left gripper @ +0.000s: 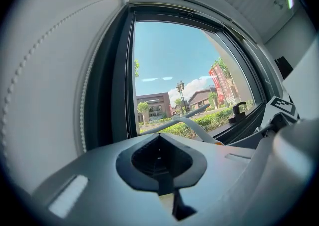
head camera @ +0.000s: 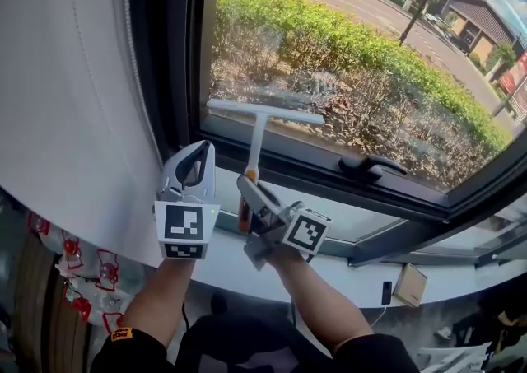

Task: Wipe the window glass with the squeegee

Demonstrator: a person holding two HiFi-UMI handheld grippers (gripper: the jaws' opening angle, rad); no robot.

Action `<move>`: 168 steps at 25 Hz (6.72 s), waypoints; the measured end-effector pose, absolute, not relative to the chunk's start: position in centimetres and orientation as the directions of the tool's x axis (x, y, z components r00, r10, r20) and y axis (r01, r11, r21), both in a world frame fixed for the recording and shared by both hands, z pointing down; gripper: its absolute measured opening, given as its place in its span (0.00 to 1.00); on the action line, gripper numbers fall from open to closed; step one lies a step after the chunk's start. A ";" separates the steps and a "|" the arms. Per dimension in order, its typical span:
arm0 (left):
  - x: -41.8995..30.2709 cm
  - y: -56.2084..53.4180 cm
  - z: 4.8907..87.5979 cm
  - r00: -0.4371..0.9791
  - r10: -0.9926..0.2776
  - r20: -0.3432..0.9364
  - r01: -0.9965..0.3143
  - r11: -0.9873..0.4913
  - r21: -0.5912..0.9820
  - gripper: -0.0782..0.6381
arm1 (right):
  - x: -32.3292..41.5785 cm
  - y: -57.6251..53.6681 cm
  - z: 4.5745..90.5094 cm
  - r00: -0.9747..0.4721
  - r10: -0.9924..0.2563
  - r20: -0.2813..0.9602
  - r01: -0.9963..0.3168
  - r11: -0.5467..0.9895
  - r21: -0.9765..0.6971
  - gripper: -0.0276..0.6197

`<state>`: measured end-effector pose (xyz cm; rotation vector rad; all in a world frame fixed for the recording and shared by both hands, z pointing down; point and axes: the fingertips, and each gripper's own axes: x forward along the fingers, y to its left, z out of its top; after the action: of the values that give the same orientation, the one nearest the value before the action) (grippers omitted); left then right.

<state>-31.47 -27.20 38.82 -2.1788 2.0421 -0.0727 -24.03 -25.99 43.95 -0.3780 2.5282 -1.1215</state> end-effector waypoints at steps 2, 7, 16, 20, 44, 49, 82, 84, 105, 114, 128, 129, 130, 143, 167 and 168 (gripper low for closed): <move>-31.5 -27.1 39.3 0.070 -0.996 -0.056 -0.987 -0.061 -0.147 0.13 | -23.9 -25.9 45.0 -0.905 -0.381 -0.190 -0.111 0.642 -0.759 0.11; -31.4 -27.3 41.0 0.078 -0.997 -0.016 -0.986 -0.075 -0.151 0.13 | -23.9 -26.1 46.0 -0.903 -0.386 -0.191 -0.112 0.641 -0.760 0.11; -30.9 -28.3 40.1 0.098 -0.994 -0.042 -0.984 -0.090 -0.152 0.13 | -23.4 -25.5 44.8 -0.905 -0.377 -0.196 -0.120 0.668 -0.734 0.11; -28.8 -28.6 36.7 0.119 -0.987 -0.105 -0.982 -0.101 -0.162 0.13 | -21.1 -25.7 40.3 -0.894 -0.369 -0.253 -0.107 0.726 -0.679 0.11; -19.4 -31.5 19.1 0.210 -0.899 -0.385 -0.954 -0.102 -0.281 0.13 | -13.6 -29.8 23.2 -0.862 -0.221 -0.456 -0.004 0.902 -0.431 0.11; -19.5 -31.7 20.4 0.203 -0.910 -0.360 -0.955 -0.102 -0.279 0.13 | -13.6 -29.5 24.2 -0.864 -0.220 -0.454 0.008 0.894 -0.448 0.11; -20.5 -31.3 40.7 0.195 -0.981 0.008 -0.970 -0.194 -0.144 0.13 | -14.1 -26.8 45.2 -0.895 -0.385 -0.227 -0.101 0.668 -0.738 0.12; -20.5 -31.4 41.3 0.201 -0.979 0.021 -0.968 -0.201 -0.150 0.13 | -14.1 -26.8 45.9 -0.895 -0.390 -0.217 -0.105 0.658 -0.746 0.12; -17.6 -31.9 39.4 0.238 -0.970 -0.054 -0.962 -0.227 -0.154 0.13 | -11.7 -26.0 44.0 -0.894 -0.369 -0.254 -0.080 0.689 -0.720 0.11; -13.3 -32.6 31.6 0.232 -0.956 -0.180 -0.958 -0.192 -0.215 0.13 | -5.4 -27.8 32.5 -0.868 -0.296 -0.399 -0.026 0.830 -0.558 0.11; -8.6 -32.6 17.4 0.207 -0.890 -0.406 -0.964 -0.115 -0.240 0.13 | 0.0 -30.2 21.2 -0.862 -0.166 -0.479 0.043 0.918 -0.395 0.11; -8.5 -32.5 17.1 0.205 -0.888 -0.412 -0.965 -0.111 -0.239 0.13 | 0.1 -30.3 21.3 -0.862 -0.163 -0.480 0.052 0.914 -0.403 0.11; -8.3 -32.4 17.0 0.202 -0.887 -0.415 -0.965 -0.108 -0.239 0.13 | 0.3 -30.3 21.4 -0.862 -0.162 -0.480 0.056 0.911 -0.408 0.11; -4.8 -32.0 20.9 0.196 -0.916 -0.349 -0.968 -0.125 -0.218 0.13 | 3.6 -29.5 24.9 -0.871 -0.199 -0.449 0.038 0.885 -0.464 0.11; -0.1 -32.1 38.2 0.201 -0.977 -0.069 -0.975 -0.192 -0.115 0.13 | 8.2 -27.9 40.8 -0.876 -0.339 -0.344 -0.014 0.730 -0.683 0.12; 0.0 -32.1 38.6 0.201 -0.978 -0.062 -0.975 -0.194 -0.113 0.13 | 8.3 -27.9 41.2 -0.877 -0.344 -0.337 -0.022 0.728 -0.686 0.12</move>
<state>-0.01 -32.07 38.61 -2.3336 1.9089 -0.0356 8.32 -27.88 41.18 -0.2793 2.4838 -0.9779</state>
